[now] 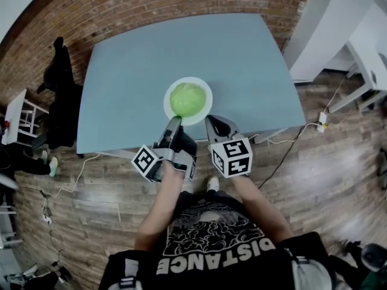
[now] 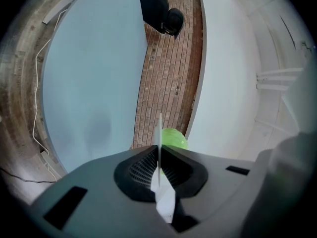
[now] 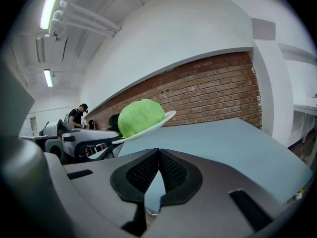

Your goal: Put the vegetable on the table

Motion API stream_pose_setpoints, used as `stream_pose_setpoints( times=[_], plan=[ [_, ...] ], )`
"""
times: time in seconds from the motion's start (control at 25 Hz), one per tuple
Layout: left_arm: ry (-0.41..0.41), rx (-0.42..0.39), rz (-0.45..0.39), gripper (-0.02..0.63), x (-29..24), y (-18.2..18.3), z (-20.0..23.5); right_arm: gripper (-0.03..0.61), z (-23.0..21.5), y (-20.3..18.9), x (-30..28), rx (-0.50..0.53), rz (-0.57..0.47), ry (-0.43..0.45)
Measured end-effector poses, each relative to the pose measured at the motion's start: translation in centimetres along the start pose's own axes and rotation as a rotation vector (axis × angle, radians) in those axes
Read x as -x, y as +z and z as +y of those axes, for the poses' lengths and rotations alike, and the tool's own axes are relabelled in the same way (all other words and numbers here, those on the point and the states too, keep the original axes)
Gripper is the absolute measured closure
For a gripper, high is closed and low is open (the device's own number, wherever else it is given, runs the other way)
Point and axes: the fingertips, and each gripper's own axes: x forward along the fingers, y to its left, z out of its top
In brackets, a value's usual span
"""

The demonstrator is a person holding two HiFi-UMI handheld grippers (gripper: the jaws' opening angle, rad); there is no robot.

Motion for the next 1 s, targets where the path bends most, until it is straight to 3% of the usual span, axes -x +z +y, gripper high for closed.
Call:
stream_pose_setpoints(
  times=[0.48,1.0],
  plan=[
    [-0.005,0.029,-0.006,0.595,-2.1,1.0,1.2,0.571,-1.7,0.1,-2.2,0.029,0.028,-0.014],
    [-0.008,0.047,0.015,0.595,-6.6,5.5,1.3,0.571,-2.7,2.2,-8.2,0.059,0.021,-0.051]
  ],
)
